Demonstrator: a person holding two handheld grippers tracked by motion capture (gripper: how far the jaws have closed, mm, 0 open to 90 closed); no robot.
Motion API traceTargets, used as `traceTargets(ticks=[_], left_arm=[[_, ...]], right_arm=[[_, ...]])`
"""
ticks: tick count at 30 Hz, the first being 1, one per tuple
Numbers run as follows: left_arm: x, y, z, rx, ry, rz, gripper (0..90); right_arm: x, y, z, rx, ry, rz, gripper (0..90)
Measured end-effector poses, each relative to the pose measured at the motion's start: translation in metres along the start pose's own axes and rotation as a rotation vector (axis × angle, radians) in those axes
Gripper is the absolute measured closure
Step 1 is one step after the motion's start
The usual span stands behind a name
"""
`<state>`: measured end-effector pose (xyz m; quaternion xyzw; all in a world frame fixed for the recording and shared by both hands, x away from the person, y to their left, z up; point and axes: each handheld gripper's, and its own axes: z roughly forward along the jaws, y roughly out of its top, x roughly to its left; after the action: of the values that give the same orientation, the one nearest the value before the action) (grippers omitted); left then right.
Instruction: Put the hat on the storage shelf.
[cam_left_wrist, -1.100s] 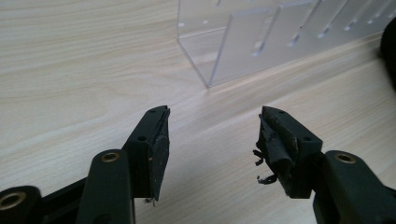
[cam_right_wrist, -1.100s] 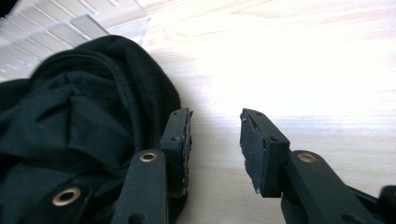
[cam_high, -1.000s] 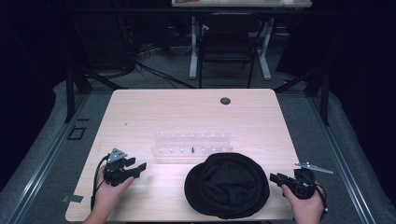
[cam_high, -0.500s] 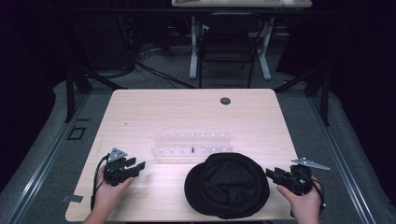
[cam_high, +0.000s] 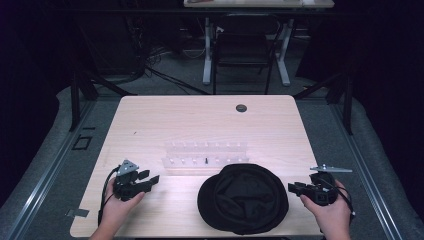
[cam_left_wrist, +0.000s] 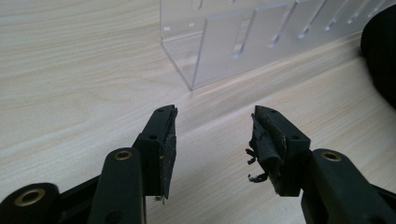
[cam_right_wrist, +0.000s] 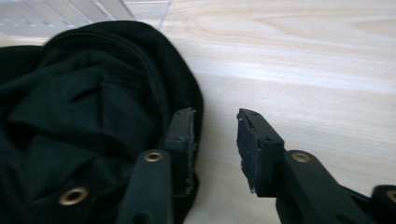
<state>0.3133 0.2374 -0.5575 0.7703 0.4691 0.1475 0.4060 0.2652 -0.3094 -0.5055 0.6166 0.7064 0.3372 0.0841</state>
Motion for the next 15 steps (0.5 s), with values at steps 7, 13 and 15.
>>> traceTargets(ticks=[7,13,15], left_arm=[[-0.001,-0.002,0.002,-0.002,0.004,0.003,49.4],[-0.001,-0.002,0.003,0.029,0.011,0.026,49.4],[-0.001,-0.002,0.003,0.03,0.005,0.02,49.4]], right_arm=[[0.003,0.008,0.001,0.122,0.04,0.039,69.3],[0.007,0.016,0.002,0.174,0.031,0.048,66.6],[0.008,0.019,0.004,0.204,0.021,0.05,66.1]])
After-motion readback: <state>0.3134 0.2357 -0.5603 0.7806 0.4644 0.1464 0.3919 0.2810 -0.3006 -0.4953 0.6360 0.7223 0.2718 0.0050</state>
